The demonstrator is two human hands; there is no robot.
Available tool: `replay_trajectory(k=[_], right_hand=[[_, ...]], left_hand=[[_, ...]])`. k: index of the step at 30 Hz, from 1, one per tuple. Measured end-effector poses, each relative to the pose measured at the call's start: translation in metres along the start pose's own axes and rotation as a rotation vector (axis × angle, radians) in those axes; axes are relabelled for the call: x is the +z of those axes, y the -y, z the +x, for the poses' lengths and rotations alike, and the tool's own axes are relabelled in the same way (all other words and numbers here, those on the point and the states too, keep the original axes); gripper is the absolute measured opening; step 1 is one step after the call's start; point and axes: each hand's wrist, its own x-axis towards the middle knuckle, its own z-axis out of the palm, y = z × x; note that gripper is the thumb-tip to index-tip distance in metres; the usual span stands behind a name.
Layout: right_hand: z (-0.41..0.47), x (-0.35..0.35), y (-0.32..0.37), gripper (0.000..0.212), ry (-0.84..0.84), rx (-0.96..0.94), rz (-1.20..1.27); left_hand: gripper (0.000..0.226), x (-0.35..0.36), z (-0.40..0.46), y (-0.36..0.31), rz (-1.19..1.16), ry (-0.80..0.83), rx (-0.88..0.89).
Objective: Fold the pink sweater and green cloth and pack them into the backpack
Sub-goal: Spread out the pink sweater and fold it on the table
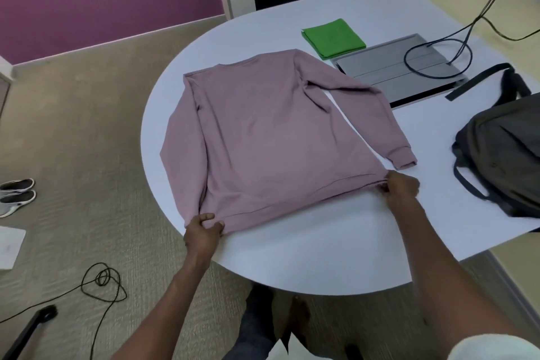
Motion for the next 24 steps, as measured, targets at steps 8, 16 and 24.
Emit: replay_trajectory(k=[8, 16, 24], right_hand=[[-0.018, -0.007, -0.038, 0.027, -0.020, -0.714, -0.893], [-0.052, 0.027, -0.112, 0.070, 0.629, -1.098, -1.730], [-0.067, 0.025, -0.100, 0.075, 0.603, -0.839, -1.847]], left_hand=[[0.022, 0.009, -0.015, -0.005, 0.935, 0.136, 0.269], [0.063, 0.048, -0.015, -0.011, 1.138, 0.420, 0.835], [0.065, 0.035, -0.003, -0.004, 1.057, 0.584, 0.618]])
